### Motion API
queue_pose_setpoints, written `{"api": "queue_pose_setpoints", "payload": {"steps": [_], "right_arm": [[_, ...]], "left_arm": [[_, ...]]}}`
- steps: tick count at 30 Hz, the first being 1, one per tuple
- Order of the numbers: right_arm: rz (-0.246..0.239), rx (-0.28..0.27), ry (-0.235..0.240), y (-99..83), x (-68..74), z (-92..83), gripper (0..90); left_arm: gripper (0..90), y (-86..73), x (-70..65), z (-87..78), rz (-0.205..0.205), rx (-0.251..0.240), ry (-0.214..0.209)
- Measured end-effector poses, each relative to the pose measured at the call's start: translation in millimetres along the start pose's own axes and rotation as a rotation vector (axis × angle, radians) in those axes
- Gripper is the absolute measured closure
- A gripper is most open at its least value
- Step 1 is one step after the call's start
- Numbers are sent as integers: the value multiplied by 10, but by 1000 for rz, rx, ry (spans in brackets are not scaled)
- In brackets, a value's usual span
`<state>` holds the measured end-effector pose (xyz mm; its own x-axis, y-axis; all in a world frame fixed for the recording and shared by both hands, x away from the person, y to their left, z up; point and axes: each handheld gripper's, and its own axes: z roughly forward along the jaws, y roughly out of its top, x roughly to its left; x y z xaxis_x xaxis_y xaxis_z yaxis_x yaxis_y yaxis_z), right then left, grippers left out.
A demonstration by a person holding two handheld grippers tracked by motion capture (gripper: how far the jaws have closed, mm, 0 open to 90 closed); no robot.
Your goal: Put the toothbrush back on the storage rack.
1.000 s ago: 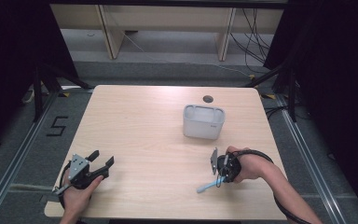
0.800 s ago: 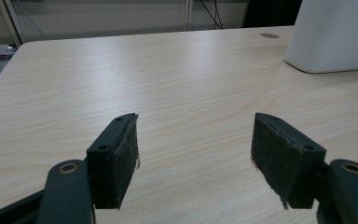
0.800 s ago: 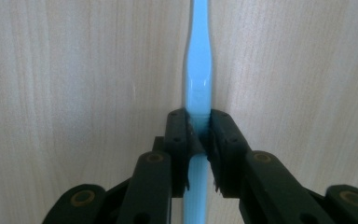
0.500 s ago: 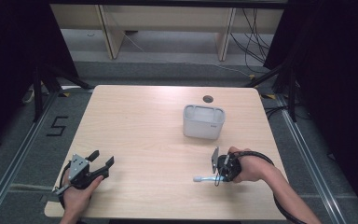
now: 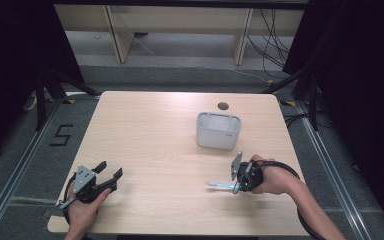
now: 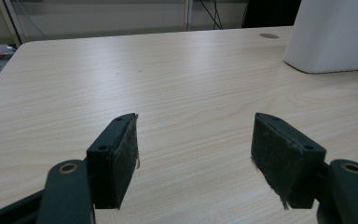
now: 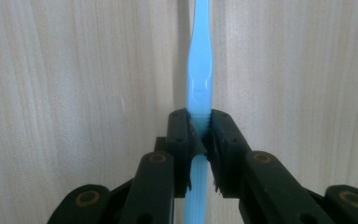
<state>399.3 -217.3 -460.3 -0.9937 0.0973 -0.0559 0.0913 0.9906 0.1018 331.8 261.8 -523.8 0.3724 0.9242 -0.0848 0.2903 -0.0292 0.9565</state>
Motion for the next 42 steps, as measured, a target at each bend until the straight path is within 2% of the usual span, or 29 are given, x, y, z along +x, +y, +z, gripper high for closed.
{"api": "queue_pose_setpoints", "payload": {"steps": [1,2,4,5,7,8,9,10,11,12,13,14,15,16,17,19,20,21,23,24,26,30,36,37,39,40,41,42], "right_arm": [[36,0,-4,-15,18,-17,794],[48,-5,-12,-25,24,-32,794],[52,-23,-13,-51,21,-51,794],[33,-39,-24,-58,8,-57,794],[51,-43,-29,-71,15,-67,794],[72,-64,-42,-99,21,-85,793],[60,-79,-42,-104,12,-87,794],[82,-105,-38,-115,28,-95,794],[66,-129,-47,-128,14,-98,793],[66,-129,-47,-128,14,-98,793],[74,-160,-45,-154,19,-118,794],[96,-172,-44,-168,33,-137,793],[90,-188,-47,-181,25,-145,794],[103,-198,-48,-196,31,-161,794],[116,-211,-55,-209,35,-178,794],[101,-249,-70,-234,18,-201,793],[137,-266,-86,-250,32,-219,794],[151,-282,-85,-263,35,-231,793],[147,-304,-92,-273,34,-242,793],[147,-352,-118,-290,26,-261,793],[158,-364,-119,-296,35,-266,793],[184,-400,-150,-325,41,-284,793],[262,-493,-199,-379,41,-296,793],[247,-512,-213,-390,18,-299,793],[291,-534,-212,-403,30,-310,794],[268,-547,-218,-409,19,-309,793],[268,-547,-218,-409,19,-309,793],[289,-554,-222,-412,24,-310,793]], "left_arm": [[313,0,0,0,0,0,0],[314,1,-1,1,2,2,-1],[314,0,-1,1,3,1,-1],[314,0,-2,1,2,1,0],[314,0,-2,0,0,0,0],[313,-1,0,-1,0,-1,0],[314,0,1,-2,0,-1,0],[313,0,1,-2,0,-1,0],[313,0,1,-2,0,-1,1],[313,0,1,-2,0,-1,1],[314,0,0,-1,-1,-1,1],[313,0,0,-1,0,-1,1],[313,0,1,-2,-2,-1,1],[313,0,1,-2,-2,-1,1],[313,0,2,-1,-3,-1,1],[313,0,2,-1,-3,-2,1],[313,0,2,-1,-3,-2,1],[313,0,3,-3,-3,-1,0],[313,-4,7,6,-6,-11,-5],[313,0,5,-3,-4,-2,1],[312,0,6,-2,-5,-3,1],[313,0,5,-2,-4,-3,1],[312,-1,9,-4,-9,-6,3],[313,-1,9,-4,-9,-5,3],[313,-2,9,-4,-10,-6,3],[313,-2,9,-4,-10,-6,3],[312,-2,9,-4,-10,-6,3],[312,-1,9,-4,-10,-6,3]]}}
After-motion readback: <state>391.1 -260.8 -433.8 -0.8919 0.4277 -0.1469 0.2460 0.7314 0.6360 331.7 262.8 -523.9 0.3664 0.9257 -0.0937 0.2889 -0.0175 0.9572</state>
